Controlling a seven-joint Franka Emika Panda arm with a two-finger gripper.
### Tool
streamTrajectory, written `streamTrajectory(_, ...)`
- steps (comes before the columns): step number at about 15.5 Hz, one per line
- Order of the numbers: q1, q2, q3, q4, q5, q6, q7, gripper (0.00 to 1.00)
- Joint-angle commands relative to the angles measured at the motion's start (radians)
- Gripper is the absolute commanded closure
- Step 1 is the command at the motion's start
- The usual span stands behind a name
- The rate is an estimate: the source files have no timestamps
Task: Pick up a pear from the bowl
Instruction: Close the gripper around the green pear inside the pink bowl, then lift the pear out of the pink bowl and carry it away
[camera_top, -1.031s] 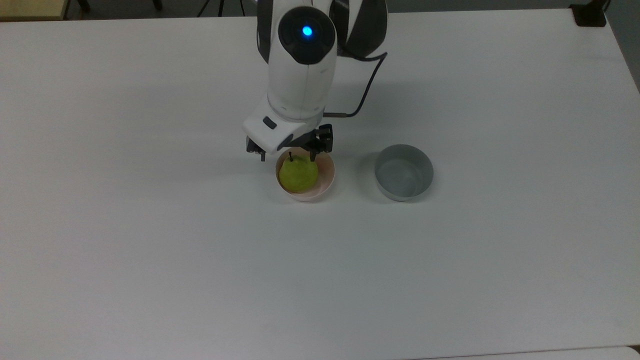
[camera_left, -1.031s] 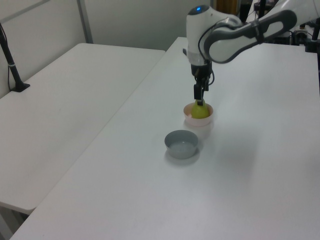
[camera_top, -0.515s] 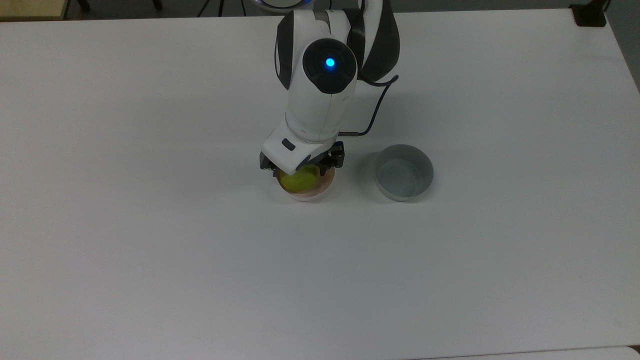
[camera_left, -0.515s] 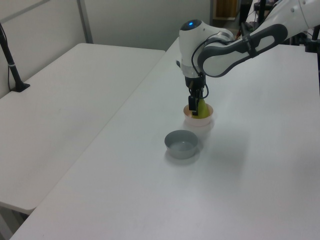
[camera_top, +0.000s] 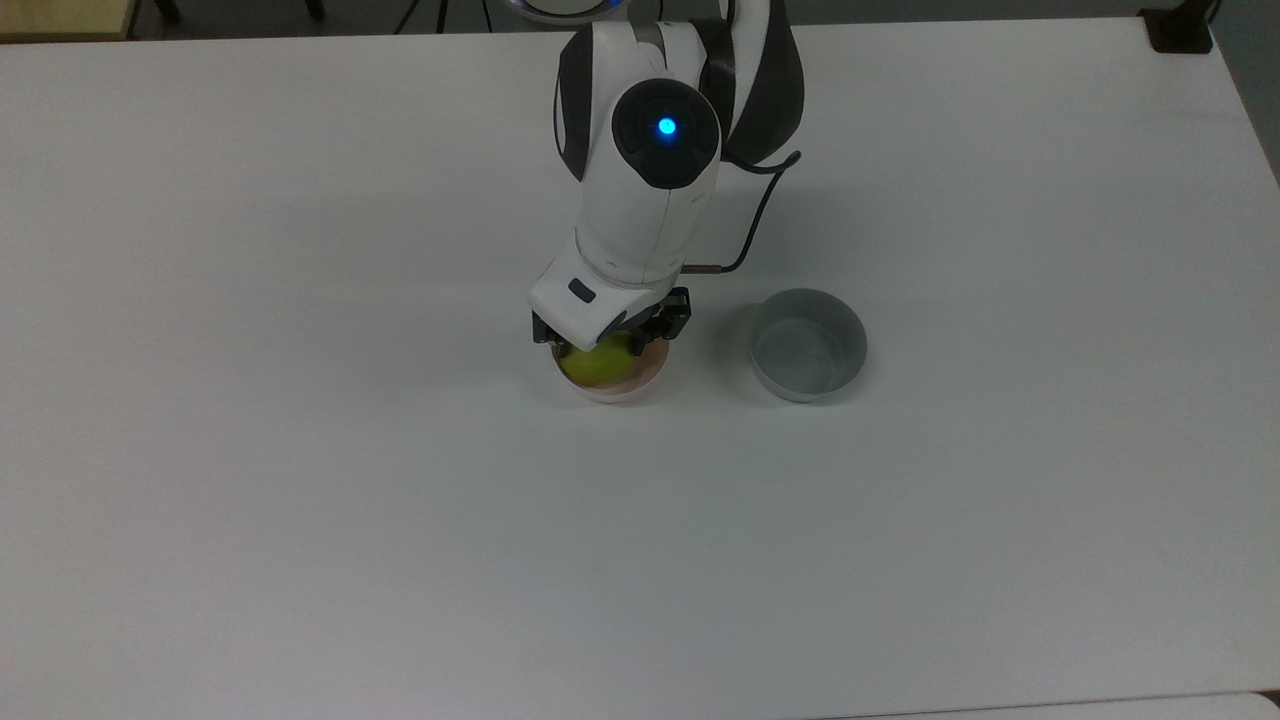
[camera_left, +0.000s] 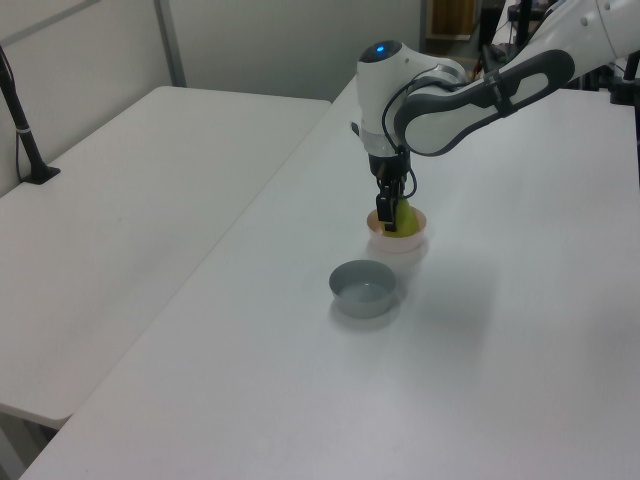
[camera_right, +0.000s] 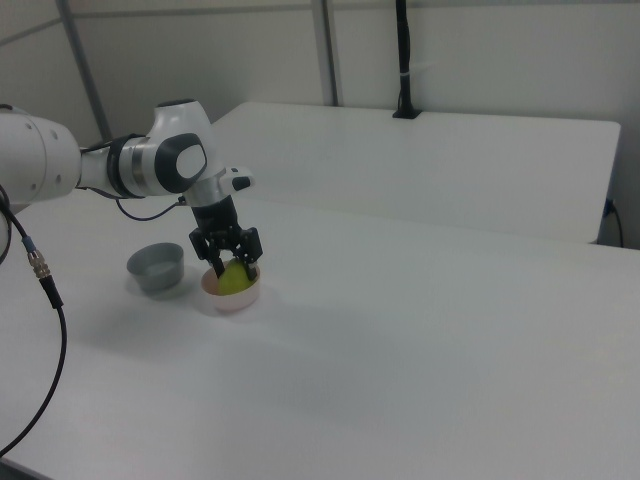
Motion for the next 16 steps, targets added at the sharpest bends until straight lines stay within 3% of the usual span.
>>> streamTrajectory(1, 0.017, 0.010, -0.016, 0.009, -0.009, 0.005, 0.010, 0.69)
streamTrajectory(5, 0.011, -0.038, -0.015, 0.011, 0.003, -0.009, 0.012, 0.73)
streamTrajectory(10, 0.000, -0.171, -0.015, 0.005, 0.011, -0.056, 0.012, 0.73)
streamTrajectory(16, -0.081, -0.252, -0.001, -0.023, 0.009, -0.119, -0.031, 0.73)
